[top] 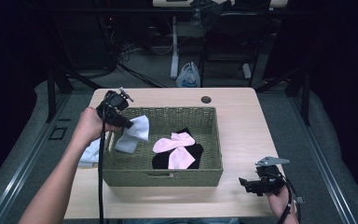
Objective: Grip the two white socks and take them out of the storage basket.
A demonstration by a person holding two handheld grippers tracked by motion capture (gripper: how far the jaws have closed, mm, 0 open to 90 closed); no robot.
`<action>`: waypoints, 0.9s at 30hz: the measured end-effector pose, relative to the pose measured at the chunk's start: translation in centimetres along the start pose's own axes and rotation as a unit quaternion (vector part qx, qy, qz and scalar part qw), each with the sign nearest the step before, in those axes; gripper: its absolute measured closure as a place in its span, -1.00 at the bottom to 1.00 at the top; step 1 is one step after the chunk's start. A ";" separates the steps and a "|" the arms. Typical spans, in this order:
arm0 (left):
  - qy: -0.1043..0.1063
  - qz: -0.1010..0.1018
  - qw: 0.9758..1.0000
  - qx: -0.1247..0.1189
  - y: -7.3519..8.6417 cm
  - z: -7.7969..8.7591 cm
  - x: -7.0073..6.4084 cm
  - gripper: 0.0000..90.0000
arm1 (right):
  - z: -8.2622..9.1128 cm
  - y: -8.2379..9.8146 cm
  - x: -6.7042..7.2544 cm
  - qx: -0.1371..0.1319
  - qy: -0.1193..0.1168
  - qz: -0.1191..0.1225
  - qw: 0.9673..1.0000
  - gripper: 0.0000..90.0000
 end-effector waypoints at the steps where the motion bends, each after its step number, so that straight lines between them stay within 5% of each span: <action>1: 0.000 0.000 1.000 -0.001 -0.1 0.3 0.0 0.87 | 0.0 0.0 0.0 0.000 0.000 -0.001 1.000 -0.67; 14: -0.026 0.006 1.000 -0.016 -1.2 4.2 1.0 0.87 | 0.1 0.0 -0.2 0.000 0.000 -0.001 1.000 -0.67; 27: -0.053 0.026 0.997 -0.046 -0.2 8.9 2.4 0.87 | 0.0 0.0 -0.1 0.001 -0.004 -0.002 1.000 -0.67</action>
Point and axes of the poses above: each handheld gripper's, and its own axes: z roughly backward along the jaws, y roughly out of its underside, x roughly to its left, the point moved 8 cm from there along -z, roughly forward along the jaws, and after that the axes turned 7 degrees about x, right-handed, at the moved point
